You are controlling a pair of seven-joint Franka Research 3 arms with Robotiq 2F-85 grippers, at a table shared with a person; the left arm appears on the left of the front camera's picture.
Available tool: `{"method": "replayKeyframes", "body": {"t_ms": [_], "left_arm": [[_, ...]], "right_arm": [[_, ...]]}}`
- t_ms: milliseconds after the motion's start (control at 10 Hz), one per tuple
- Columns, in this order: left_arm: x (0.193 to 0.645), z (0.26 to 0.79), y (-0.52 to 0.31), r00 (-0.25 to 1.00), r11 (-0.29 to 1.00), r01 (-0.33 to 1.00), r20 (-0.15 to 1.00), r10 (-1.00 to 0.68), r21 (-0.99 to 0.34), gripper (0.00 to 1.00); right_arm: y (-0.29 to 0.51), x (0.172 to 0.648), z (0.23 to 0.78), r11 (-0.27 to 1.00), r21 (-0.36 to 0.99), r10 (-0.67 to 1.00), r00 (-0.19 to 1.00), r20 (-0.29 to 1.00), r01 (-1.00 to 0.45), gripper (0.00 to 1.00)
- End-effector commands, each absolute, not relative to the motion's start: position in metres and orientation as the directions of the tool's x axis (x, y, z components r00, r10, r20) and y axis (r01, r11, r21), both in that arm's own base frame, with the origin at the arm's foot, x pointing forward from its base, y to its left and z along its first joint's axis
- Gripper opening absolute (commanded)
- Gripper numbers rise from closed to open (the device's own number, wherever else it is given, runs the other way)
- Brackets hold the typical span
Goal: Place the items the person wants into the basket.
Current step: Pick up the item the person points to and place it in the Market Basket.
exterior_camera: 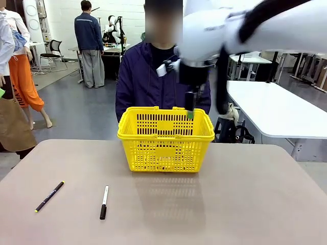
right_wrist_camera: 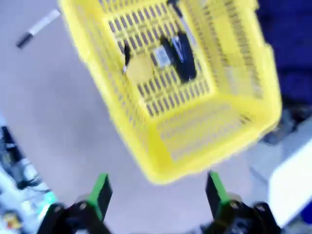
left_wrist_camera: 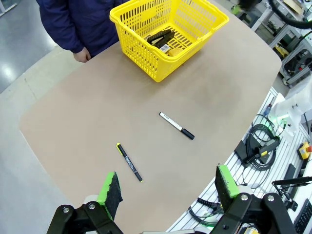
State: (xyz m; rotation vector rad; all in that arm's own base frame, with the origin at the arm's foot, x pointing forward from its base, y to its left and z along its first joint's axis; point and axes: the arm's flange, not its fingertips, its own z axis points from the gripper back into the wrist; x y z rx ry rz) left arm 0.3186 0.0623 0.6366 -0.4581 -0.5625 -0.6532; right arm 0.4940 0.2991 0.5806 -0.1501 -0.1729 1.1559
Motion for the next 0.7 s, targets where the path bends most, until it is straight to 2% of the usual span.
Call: {"method": "replayKeyframes", "body": {"t_ms": [0,300,600], "left_arm": [[0.318,0.636,0.063,0.655,0.702,0.676,0.619,-0.434,-0.224,1.00],[0.318,0.636,0.063,0.655,0.702,0.676,0.619,-0.434,-0.224,1.00],[0.318,0.636,0.063,0.655,0.702,0.676,0.619,-0.434,-0.224,1.00]], "right_arm": [[0.227,0.397,0.542,0.531,-0.215,0.848,0.514,0.131,-0.820,1.00],[0.157,0.345,0.512,0.671,-0.140,0.734,0.626,0.263,-0.728,1.00],[0.124,0.336,0.493,0.712,-0.085,0.679,0.652,0.338,-0.697,1.00]]}}
